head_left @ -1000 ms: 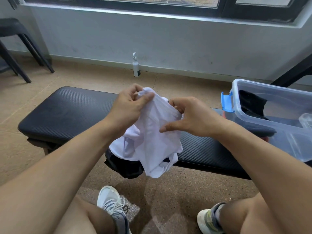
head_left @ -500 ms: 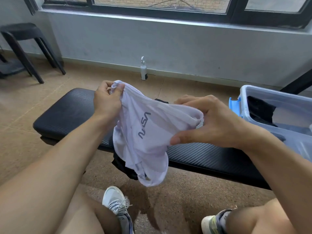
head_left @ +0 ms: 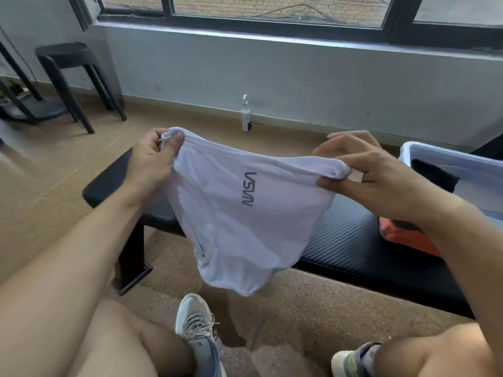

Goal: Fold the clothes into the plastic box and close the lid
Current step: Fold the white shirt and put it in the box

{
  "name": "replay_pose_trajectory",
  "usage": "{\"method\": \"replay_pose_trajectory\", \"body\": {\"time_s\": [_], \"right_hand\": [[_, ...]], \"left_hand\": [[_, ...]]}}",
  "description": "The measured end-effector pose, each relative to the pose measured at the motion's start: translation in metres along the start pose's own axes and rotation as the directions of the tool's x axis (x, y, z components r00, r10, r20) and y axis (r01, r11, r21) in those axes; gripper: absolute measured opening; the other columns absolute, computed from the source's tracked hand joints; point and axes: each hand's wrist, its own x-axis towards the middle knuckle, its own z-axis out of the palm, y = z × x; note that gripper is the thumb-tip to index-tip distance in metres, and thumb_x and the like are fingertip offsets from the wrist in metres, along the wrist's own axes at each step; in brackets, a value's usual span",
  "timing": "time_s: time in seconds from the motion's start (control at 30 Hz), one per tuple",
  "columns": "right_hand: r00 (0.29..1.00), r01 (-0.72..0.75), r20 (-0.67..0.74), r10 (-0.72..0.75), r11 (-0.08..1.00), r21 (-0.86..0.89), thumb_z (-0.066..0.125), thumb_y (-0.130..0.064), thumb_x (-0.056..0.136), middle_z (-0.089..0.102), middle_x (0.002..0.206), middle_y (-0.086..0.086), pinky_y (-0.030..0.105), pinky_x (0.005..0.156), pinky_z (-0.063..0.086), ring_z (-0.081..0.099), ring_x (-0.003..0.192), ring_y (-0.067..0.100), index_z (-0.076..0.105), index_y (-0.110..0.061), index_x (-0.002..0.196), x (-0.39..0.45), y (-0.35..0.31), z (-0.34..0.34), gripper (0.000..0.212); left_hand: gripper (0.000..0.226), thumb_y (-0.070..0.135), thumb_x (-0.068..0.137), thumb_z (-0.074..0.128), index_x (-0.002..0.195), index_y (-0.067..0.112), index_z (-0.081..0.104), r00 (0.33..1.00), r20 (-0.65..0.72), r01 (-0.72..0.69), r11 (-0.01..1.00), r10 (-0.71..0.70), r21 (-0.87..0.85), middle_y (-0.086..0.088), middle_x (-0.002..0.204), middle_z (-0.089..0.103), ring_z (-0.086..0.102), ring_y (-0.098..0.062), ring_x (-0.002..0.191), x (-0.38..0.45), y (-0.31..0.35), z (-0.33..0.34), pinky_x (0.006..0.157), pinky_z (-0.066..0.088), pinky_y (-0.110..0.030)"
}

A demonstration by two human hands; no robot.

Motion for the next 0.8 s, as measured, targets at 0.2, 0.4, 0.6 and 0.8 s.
{"method": "replay_pose_trajectory", "body": {"time_s": [0.2, 0.4, 0.6, 0.8], "right_hand": [[0.904, -0.161, 0.426, 0.019, 0.94, 0.3, 0.066, -0.076, 0.074, 0.072, 0.093, 0.017, 0.043, 0.079, 0.048, 0.062, 0.088, 0.014, 0.077, -0.009, 0.095, -0.009, -0.006, -0.001, 0.071], [0.959, -0.151, 0.283, -0.008, 0.832, 0.534, 0.086, -0.065, 0.058, 0.062, 0.076, 0.016, 0.04, 0.073, 0.037, 0.052, 0.077, 0.022, 0.073, 0.005, 0.078, -0.01, -0.014, -0.012, 0.074], [0.895, -0.205, 0.416, 0.161, 0.977, 0.062, 0.096, -0.036, 0.058, 0.05, 0.056, -0.01, 0.031, 0.057, 0.031, 0.039, 0.053, 0.008, 0.058, -0.025, 0.067, -0.003, -0.019, 0.006, 0.04], [0.907, -0.282, 0.301, 0.294, 0.956, -0.082, 0.091, -0.032, 0.067, 0.062, 0.058, -0.01, 0.024, 0.055, 0.039, 0.047, 0.053, 0.004, 0.068, -0.029, 0.073, 0.003, -0.016, 0.0, 0.024]], "left_hand": [[0.018, 0.049, 0.087, 0.068, 0.087, 0.031, 0.067, 0.987, 0.089, -0.117, 0.976, 0.135, -0.182, 0.014, 0.075, 0.07, 0.062, -0.001, 0.067, -0.021, 0.027, -0.029, 0.062, 0.051, -0.018], [0.033, 0.049, 0.077, 0.079, 0.093, 0.023, 0.066, 0.881, 0.473, 0.185, 0.939, -0.027, -0.29, -0.003, 0.095, 0.069, 0.067, -0.012, 0.082, -0.021, 0.034, -0.076, 0.073, 0.058, -0.026], [0.013, 0.035, 0.088, 0.066, 0.087, 0.022, 0.062, 0.94, 0.34, -0.029, 0.999, 0.015, 0.036, 0.009, 0.076, 0.069, 0.065, -0.004, 0.068, -0.039, 0.031, -0.057, 0.058, 0.053, -0.018], [0.017, 0.033, 0.085, 0.076, 0.091, 0.022, 0.064, 0.84, 0.542, 0.174, 0.929, 0.033, -0.326, -0.001, 0.088, 0.067, 0.062, -0.012, 0.079, -0.036, 0.044, -0.066, 0.073, 0.053, -0.025]]}}
